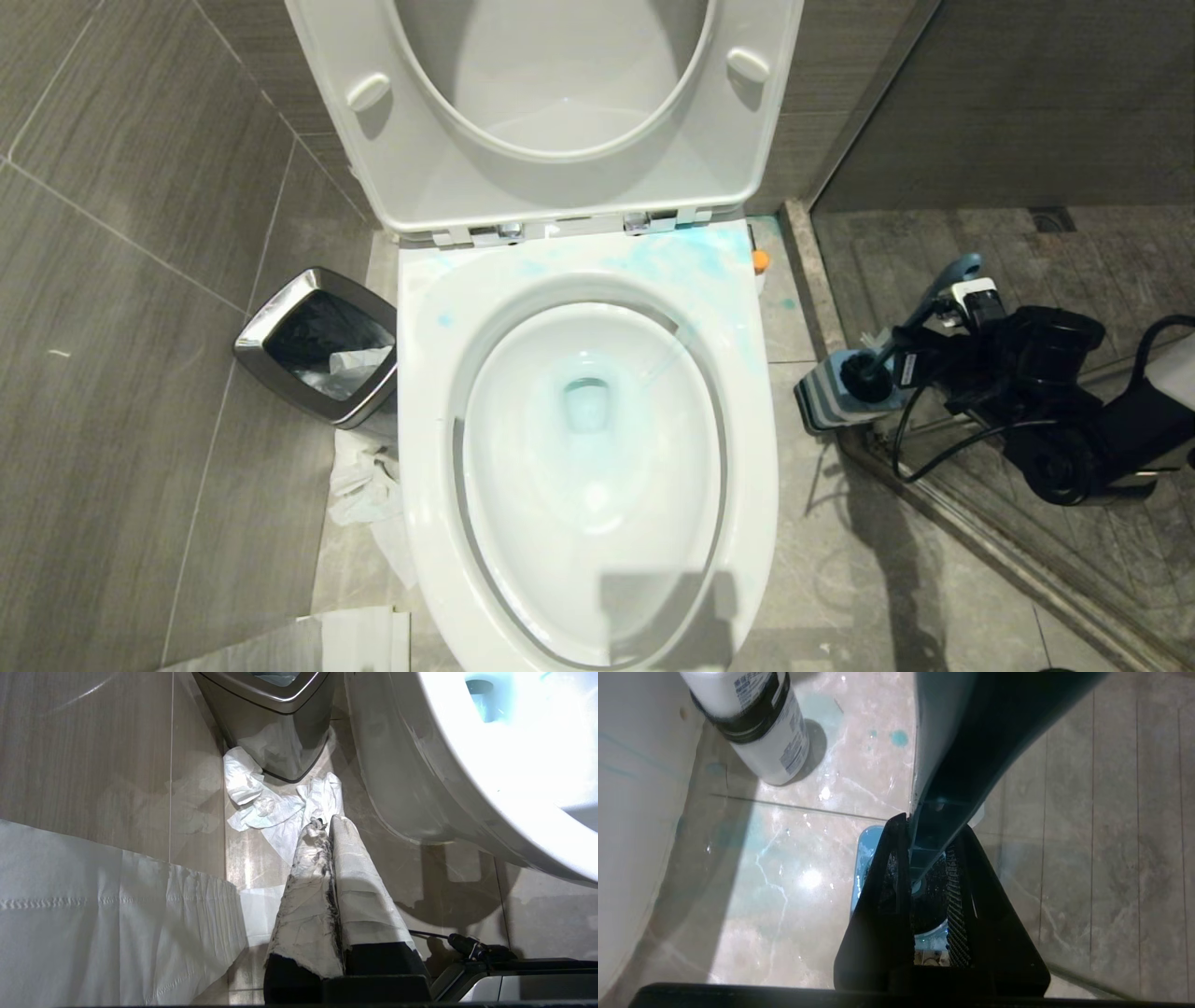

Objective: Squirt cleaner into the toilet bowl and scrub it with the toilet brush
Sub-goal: Put the toilet brush back

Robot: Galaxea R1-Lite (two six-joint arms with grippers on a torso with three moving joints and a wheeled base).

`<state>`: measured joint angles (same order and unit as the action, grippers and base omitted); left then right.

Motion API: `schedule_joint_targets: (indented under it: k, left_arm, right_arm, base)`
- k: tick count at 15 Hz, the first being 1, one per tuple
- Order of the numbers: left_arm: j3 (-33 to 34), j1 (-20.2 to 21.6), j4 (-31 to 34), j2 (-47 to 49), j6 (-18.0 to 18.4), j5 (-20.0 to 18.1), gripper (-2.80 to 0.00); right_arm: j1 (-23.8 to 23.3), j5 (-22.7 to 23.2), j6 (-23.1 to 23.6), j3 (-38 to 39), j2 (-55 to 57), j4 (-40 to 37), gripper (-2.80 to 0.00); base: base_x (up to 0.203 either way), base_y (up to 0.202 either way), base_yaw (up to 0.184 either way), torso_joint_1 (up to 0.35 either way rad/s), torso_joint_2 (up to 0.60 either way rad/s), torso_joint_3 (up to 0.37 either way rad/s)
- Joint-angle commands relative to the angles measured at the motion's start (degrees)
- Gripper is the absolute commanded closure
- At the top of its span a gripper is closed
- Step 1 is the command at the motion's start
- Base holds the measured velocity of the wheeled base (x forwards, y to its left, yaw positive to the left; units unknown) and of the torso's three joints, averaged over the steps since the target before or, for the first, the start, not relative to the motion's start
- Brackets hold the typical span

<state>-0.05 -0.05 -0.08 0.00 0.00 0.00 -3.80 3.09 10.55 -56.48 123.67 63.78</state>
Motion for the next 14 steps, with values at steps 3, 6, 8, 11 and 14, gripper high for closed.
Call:
schedule_joint_targets:
  k: [3,6,8,11,14]
  left_arm:
    - [0.0,0.0,0.0,0.0,0.0,0.0,0.00]
    - [0.0,0.0,0.0,0.0,0.0,0.0,0.00]
    - [0.0,0.0,0.0,0.0,0.0,0.1,0.00]
    - [0.0,0.0,0.0,0.0,0.0,0.0,0.00]
    - [0.0,0.0,0.0,0.0,0.0,0.0,0.00]
  right_arm:
    - [0.0,0.4,0.4,1.4,0.2,0.3,-2.80]
    - [-0.1,0.1,0.5,2.5,-1.1,0.3,-2.80]
    - [-0.2,0.3,0.5,3.4,-3.2,-0.5,-2.80]
    - [-0.2,0.4,0.5,4.1,-6.5,-1.3,-2.80]
    - [-0.2,1.6,0.5,7.0,-9.8,-1.2,-2.80]
  base:
    - [0.000,0.000,0.000,0.000,0.00,0.000]
    - [0.000,0.000,0.000,0.000,0.00,0.000]
    - [0.000,0.000,0.000,0.000,0.00,0.000]
    - [0.000,0.000,0.000,0.000,0.00,0.000]
    - [0.000,0.000,0.000,0.000,0.00,0.000]
